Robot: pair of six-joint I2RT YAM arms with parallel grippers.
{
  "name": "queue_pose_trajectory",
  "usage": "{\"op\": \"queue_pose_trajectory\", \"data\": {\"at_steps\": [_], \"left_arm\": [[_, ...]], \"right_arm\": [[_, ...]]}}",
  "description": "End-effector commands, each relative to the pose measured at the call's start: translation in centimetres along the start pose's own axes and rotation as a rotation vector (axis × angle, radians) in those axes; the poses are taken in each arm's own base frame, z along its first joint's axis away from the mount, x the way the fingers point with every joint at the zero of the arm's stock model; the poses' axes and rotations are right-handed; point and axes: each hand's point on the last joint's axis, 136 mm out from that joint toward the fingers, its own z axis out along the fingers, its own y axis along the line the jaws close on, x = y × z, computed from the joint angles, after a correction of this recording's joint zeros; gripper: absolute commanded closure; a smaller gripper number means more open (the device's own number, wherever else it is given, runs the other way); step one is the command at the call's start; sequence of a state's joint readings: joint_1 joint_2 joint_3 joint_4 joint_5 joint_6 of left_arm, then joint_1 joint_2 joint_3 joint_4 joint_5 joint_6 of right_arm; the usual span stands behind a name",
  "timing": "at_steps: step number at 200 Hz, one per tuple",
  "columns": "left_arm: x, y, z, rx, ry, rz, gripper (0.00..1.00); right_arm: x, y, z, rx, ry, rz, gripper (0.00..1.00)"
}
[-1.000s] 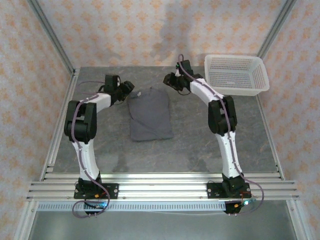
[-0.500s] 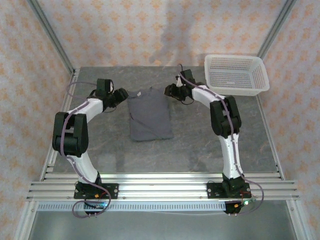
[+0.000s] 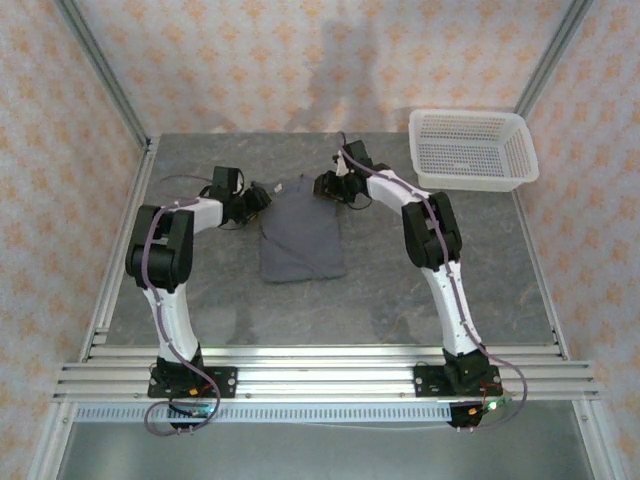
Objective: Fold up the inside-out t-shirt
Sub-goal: Fold the T-shirt at the center of the table.
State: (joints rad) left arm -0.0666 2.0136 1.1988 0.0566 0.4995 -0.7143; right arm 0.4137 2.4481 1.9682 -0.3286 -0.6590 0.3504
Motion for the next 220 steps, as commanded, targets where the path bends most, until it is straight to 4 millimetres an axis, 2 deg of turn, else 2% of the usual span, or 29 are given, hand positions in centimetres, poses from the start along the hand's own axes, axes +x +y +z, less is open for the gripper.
{"op": "queue_pose_trajectory", "data": {"at_steps": [1, 41, 65, 77, 88, 102, 105, 121, 137, 149, 164, 168, 171, 186, 202, 210, 220], "left_arm": [[1.7, -2.4, 3.1, 0.093, 0.046, -0.036, 0.48], [2.0, -4.5, 4.8, 0.131, 0.061, -0.032, 0.50], [2.1, -4.9, 5.5, 0.147, 0.070, -0.054, 0.59], [2.3, -5.0, 5.9, 0.158, 0.081, -0.066, 0.67], [2.2, -5.3, 5.9, 0.170, 0.076, -0.071, 0.79], [1.7, -5.7, 5.2, 0.169, 0.053, -0.067, 1.00], [1.4, -5.8, 4.9, 0.167, 0.044, -0.065, 1.00], [-0.6, -7.5, 2.8, 0.187, -0.017, -0.042, 1.00], [-3.3, -10.6, -0.4, 0.249, -0.084, -0.008, 1.00], [-5.4, -13.4, -3.2, 0.299, -0.133, 0.023, 1.00], [-7.8, -17.1, -7.7, 0.358, -0.205, 0.074, 1.00], [-8.1, -17.7, -8.3, 0.365, -0.217, 0.085, 1.00], [-8.6, -18.9, -10.3, 0.391, -0.246, 0.103, 1.00], [-9.4, -21.6, -15.1, 0.447, -0.327, 0.166, 1.00], [-8.8, -22.2, -18.4, 0.461, -0.384, 0.220, 1.00], [-7.8, -21.5, -18.6, 0.445, -0.386, 0.235, 1.00], [-6.0, -19.8, -17.9, 0.406, -0.371, 0.243, 1.00]], "right_arm": [[1.4, 0.6, 1.5, -0.028, 0.048, 0.020, 0.55], [1.5, 1.0, 1.6, -0.046, 0.056, 0.030, 0.57], [1.4, 1.1, 1.6, -0.052, 0.056, 0.035, 0.60], [1.4, 1.2, 1.6, -0.055, 0.057, 0.039, 0.62], [1.2, 1.4, 1.5, -0.057, 0.056, 0.042, 0.66], [0.4, 1.9, 0.8, -0.058, 0.042, 0.038, 0.75], [0.2, 2.1, 0.5, -0.059, 0.039, 0.038, 0.78], [-1.8, 3.4, -1.3, -0.076, -0.003, 0.033, 0.91], [-4.6, 5.6, -4.3, -0.115, -0.065, 0.010, 0.99], [-6.8, 7.6, -6.8, -0.140, -0.117, -0.019, 1.00], [-9.0, 10.6, -10.5, -0.173, -0.180, -0.070, 1.00], [-9.5, 11.4, -11.6, -0.182, -0.198, -0.089, 1.00], [-9.8, 12.0, -12.3, -0.188, -0.210, -0.104, 1.00], [-10.5, 14.8, -15.9, -0.216, -0.265, -0.184, 1.00], [-9.8, 16.7, -18.4, -0.230, -0.299, -0.279, 1.00], [-9.0, 16.8, -18.6, -0.224, -0.309, -0.316, 1.00], [-7.5, 16.5, -18.4, -0.232, -0.314, -0.353, 1.00]]}}
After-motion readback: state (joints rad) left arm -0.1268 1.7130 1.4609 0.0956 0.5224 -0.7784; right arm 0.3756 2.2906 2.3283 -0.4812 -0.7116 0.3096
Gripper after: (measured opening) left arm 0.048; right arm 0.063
